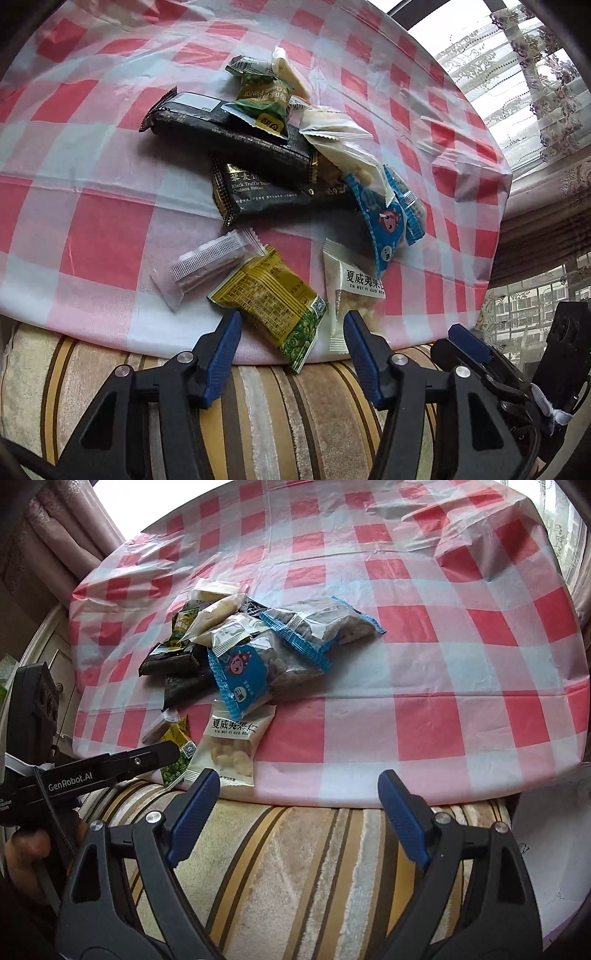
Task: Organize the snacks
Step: 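Move both open tools back over the snack pile, then grasp the yellow-green snack bag with the left tool while the right tool grasps the cream nut packet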
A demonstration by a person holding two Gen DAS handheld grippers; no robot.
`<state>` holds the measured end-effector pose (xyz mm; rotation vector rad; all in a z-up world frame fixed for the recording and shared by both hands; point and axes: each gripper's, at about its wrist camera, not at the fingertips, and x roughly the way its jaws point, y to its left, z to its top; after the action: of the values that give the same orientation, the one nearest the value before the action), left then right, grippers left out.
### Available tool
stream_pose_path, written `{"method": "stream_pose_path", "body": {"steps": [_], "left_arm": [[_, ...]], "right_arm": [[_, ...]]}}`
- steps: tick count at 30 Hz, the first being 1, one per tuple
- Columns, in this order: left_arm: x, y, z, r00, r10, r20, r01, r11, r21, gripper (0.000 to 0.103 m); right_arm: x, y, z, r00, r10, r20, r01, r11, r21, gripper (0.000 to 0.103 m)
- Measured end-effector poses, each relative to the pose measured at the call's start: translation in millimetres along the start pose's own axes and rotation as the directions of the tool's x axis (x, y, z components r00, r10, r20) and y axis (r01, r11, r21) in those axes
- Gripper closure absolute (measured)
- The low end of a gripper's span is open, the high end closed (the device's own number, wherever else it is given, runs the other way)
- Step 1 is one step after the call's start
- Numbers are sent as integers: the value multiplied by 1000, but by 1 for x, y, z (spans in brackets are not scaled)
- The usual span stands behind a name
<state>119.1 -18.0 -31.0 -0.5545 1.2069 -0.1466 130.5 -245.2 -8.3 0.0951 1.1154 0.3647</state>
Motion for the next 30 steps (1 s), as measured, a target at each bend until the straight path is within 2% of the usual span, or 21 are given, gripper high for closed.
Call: {"method": "stream_pose_path", "body": {"steps": [5, 8, 10, 15, 18, 23, 27, 30], "left_arm": [[10, -7, 13, 999, 40, -4, -40, 998, 39, 45], [14, -15, 19, 995, 96, 8, -96, 991, 94, 47], [18, -22, 21, 988, 152, 15, -152, 977, 147, 52], [23, -35, 17, 973, 230, 24, -228, 933, 280, 54], [21, -31, 14, 973, 228, 27, -226, 930, 288, 62], [12, -20, 9, 977, 213, 33, -213, 937, 277, 65], [6, -10, 10, 983, 177, 45, -182, 958, 223, 68], [-5, 2, 8, 990, 123, 63, -133, 973, 187, 68]], "right_arm": [[8, 0, 3, 1000, -12, -22, 12, 1000, 11, 14], [12, 3, 5, 999, -18, -34, 18, 1000, 9, 14], [14, 5, 6, 999, -23, -39, 23, 1000, 3, 14], [23, 11, 10, 998, -29, -57, 29, 1000, -7, 14], [26, 17, 14, 998, -34, -57, 32, 999, -24, 14], [37, 35, 22, 997, -22, -73, 17, 998, -67, 14], [49, 48, 28, 996, -25, -89, 17, 995, -98, 14], [56, 54, 32, 995, -30, -100, 19, 994, -111, 14]]}}
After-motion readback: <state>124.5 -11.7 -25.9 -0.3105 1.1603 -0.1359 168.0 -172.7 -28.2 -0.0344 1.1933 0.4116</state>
